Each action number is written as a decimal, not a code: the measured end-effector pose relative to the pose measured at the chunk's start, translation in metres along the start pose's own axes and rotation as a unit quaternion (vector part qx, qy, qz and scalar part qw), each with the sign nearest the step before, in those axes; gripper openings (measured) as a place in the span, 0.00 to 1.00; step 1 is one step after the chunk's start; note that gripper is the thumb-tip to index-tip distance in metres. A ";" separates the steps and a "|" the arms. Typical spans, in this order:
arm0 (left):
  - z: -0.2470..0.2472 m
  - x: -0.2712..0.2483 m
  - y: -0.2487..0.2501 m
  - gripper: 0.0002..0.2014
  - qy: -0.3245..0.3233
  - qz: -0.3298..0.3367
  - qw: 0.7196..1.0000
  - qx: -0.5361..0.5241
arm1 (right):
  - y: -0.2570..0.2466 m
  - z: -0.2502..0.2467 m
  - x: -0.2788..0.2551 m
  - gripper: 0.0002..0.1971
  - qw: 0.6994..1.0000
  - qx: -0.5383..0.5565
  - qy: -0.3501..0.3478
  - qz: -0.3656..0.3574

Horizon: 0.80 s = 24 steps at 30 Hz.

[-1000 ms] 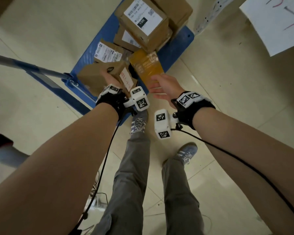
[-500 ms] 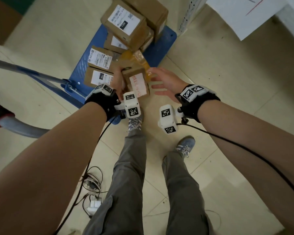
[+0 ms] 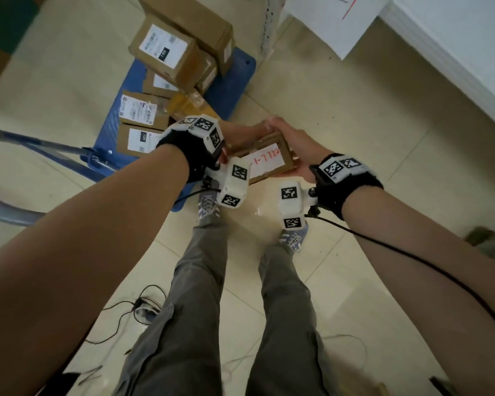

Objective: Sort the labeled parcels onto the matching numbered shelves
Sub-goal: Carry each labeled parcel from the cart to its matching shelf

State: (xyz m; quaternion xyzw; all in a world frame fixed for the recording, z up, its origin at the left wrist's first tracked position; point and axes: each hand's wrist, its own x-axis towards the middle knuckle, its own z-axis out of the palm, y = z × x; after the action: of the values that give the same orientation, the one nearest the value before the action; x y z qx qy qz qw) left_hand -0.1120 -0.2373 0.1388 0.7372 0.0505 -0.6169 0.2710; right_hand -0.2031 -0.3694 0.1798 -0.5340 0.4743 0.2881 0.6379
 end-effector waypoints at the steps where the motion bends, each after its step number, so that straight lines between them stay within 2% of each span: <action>1: 0.006 -0.002 0.005 0.26 -0.006 0.004 1.000 0.011 | 0.000 -0.007 -0.008 0.31 1.000 0.006 0.001 0.000; 6: 0.015 -0.044 0.040 0.24 0.010 -0.003 1.000 0.029 | -0.004 -0.043 -0.050 0.19 0.998 0.066 0.012 0.000; 9: 0.020 -0.063 0.058 0.33 -0.019 -0.022 1.000 0.010 | -0.012 -0.061 -0.084 0.12 0.989 0.148 0.002 0.014; 11: 0.022 -0.066 0.067 0.31 -0.011 -0.008 1.000 0.005 | -0.016 -0.071 -0.102 0.12 0.983 0.186 -0.001 0.014; 14: 0.026 -0.106 0.097 0.23 -0.013 0.019 1.000 0.007 | -0.021 -0.084 -0.128 0.12 0.971 0.239 0.021 0.008; 20: 0.030 -0.162 0.148 0.23 -0.007 0.074 0.997 0.004 | -0.032 -0.105 -0.166 0.16 0.944 0.324 0.056 -0.007; 24: 0.033 -0.190 0.182 0.22 -0.013 0.103 0.994 0.018 | -0.049 -0.122 -0.195 0.14 0.927 0.364 0.080 -0.033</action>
State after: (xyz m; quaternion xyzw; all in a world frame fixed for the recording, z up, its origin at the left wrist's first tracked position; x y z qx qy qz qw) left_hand -0.1107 -0.3577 0.3749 0.7353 -0.0404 -0.5962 0.3199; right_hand -0.2716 -0.4715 0.3804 -0.3017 0.5783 0.0303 0.7574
